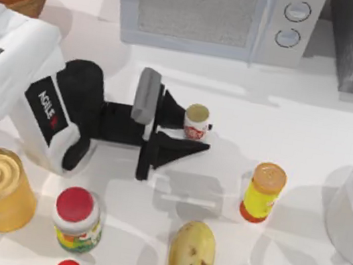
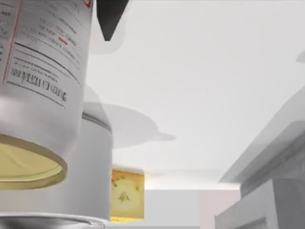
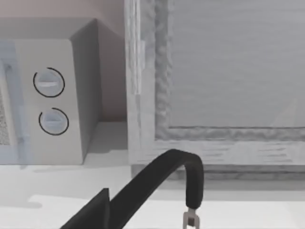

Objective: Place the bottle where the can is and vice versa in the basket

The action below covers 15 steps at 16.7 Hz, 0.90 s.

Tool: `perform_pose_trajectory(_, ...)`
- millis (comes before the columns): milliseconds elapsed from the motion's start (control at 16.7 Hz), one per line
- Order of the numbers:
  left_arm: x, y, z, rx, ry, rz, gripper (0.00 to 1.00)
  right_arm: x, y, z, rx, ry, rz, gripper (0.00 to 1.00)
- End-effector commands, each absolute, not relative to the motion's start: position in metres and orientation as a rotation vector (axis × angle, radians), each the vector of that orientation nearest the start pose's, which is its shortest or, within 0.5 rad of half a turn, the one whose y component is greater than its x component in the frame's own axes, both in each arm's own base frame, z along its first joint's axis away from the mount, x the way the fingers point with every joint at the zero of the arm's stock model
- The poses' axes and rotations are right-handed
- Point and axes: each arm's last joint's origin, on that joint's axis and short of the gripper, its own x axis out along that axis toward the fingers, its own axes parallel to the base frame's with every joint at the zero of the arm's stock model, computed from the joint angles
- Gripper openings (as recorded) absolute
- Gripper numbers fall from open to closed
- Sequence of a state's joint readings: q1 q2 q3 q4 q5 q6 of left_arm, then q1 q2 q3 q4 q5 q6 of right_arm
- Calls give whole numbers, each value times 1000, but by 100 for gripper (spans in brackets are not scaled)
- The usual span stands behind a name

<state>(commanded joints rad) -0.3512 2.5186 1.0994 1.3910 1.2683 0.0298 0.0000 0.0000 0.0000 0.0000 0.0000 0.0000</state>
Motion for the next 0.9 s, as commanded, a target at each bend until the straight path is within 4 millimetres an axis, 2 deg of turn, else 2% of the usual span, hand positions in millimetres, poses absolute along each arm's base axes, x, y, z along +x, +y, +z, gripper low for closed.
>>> perform_pose_trajectory(780, 380, -166, 18, 0, 0, -1591, 98, 106, -1, 160, 0, 0, 0, 100)
perform_pose_trajectory(900, 380, -166, 18, 0, 0, -1591, 100, 106, -1, 160, 0, 0, 0, 100)
